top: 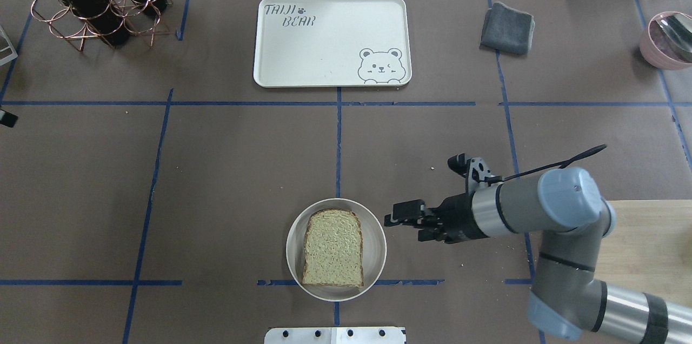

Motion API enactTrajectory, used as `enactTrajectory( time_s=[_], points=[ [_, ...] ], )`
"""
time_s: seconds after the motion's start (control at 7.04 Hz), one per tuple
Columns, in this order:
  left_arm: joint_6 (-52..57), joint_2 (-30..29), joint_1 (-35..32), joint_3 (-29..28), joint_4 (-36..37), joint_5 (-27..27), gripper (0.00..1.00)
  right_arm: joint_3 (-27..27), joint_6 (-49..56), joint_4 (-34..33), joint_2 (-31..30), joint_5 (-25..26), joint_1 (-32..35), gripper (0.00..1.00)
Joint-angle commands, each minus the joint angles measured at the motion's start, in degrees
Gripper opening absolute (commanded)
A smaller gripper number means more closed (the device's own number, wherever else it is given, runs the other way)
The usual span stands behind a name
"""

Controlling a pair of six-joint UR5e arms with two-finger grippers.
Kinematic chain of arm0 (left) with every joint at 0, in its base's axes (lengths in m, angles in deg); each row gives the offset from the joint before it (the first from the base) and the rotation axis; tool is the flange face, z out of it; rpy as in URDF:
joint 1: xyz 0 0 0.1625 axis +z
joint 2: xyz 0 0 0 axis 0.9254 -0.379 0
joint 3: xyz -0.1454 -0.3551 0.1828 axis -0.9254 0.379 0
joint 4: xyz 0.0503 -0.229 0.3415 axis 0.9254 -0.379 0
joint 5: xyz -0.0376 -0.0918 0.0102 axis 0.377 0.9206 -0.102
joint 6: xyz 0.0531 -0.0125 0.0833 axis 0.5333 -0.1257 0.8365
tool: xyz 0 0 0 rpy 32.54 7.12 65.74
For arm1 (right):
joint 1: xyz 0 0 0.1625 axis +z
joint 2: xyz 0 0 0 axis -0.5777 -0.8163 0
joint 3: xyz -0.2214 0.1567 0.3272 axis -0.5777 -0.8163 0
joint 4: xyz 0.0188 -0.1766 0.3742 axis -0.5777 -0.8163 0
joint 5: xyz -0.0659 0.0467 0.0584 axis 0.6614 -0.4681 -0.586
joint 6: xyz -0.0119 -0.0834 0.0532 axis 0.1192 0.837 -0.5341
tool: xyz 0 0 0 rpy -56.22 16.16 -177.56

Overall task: Make sandwich and place on tray
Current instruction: 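Open the right gripper and withdraw it while the left arm reaches toward the plate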

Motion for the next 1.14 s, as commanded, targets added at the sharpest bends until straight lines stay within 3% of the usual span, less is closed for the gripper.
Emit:
enactTrajectory(
  time_s=[0.0,0.28,0.57,0.71,0.99],
  points=[
    [-34.2,-0.4,15.7,1.0,-22.1,-4.0,0.92,0.3,0.5,-2.6,-4.7,-10.2,10.0,1.0],
    [-58.0,-3.8,30.5,5.4,-25.4,-13.9,0.82,0.3,5.1,-2.8,-8.1,-11.5,12.6,1.0],
    [-69.2,-9.7,43.2,4.7,-25.2,-28.4,0.58,0.0,14.4,-2.8,-12.3,-15.8,17.5,1.0],
    [-73.3,-12.3,47.0,3.1,-25.1,-31.4,0.52,0.0,14.8,-2.8,-12.7,-16.2,18.0,1.0],
    [-75.7,-17.2,48.5,-1.0,-24.3,-35.0,0.51,0.0,15.2,-2.8,-12.7,-16.2,18.3,1.0]
  ],
)
